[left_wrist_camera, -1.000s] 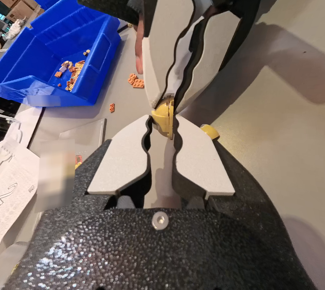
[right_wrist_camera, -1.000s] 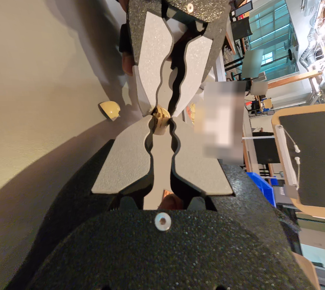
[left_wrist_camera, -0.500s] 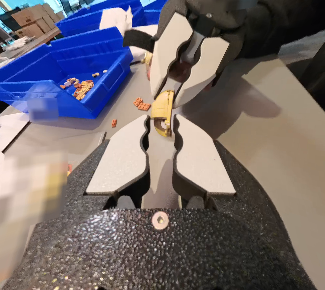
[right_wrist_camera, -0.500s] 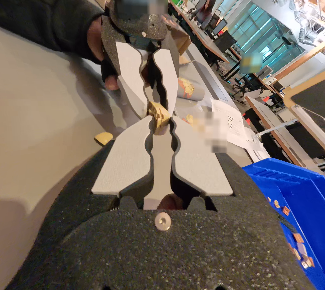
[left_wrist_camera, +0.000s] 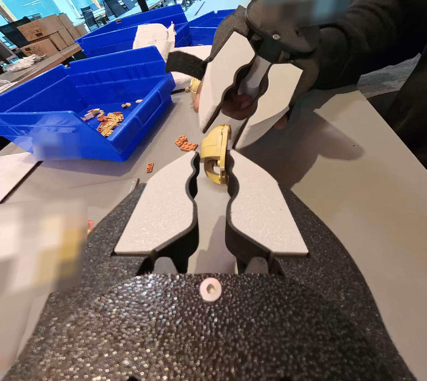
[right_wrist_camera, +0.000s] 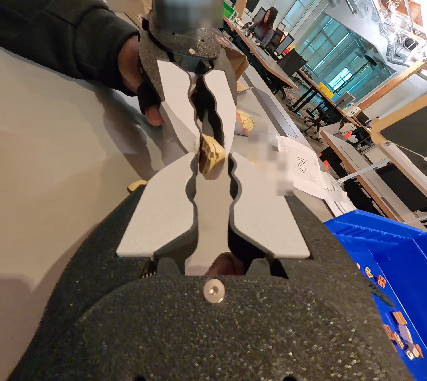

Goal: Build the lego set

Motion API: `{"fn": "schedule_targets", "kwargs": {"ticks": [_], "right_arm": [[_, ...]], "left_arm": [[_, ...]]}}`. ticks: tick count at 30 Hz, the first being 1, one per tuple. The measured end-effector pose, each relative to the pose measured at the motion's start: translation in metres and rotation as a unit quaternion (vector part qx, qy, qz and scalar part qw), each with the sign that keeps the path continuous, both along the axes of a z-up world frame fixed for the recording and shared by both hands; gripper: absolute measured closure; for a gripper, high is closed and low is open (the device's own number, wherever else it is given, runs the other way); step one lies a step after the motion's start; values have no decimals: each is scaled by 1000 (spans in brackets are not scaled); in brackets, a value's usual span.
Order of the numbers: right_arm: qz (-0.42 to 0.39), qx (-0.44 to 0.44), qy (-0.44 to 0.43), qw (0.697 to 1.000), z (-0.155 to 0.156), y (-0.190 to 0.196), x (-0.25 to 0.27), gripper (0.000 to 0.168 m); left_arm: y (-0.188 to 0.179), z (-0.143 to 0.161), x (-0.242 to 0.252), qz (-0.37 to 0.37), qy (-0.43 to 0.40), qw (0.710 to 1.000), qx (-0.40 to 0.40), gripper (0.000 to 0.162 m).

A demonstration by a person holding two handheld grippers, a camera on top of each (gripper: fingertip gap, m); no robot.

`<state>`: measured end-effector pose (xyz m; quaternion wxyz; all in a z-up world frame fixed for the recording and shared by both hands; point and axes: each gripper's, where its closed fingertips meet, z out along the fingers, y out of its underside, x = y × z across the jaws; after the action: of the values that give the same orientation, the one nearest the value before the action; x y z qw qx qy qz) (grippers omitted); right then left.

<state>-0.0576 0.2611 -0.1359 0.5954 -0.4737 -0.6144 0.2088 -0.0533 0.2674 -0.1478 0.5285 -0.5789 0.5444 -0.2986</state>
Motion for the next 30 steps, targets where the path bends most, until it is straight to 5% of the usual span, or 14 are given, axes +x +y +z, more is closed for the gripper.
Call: {"fn": "schedule_targets", "kwargs": {"ticks": [5,11,30], "right_arm": [[-5,-10,9,1000,3,0,-1,137],[-5,-7,-5,1000,-1,-2,-2,154],[-15,46,-19,999,-1,-3,-3,161]], "left_arm": [[2,-2,-1,12,22,999,25,141],[2,-6,-1,17,51,997,58,141],[3,-6,-1,16,36,998,51,142]]}}
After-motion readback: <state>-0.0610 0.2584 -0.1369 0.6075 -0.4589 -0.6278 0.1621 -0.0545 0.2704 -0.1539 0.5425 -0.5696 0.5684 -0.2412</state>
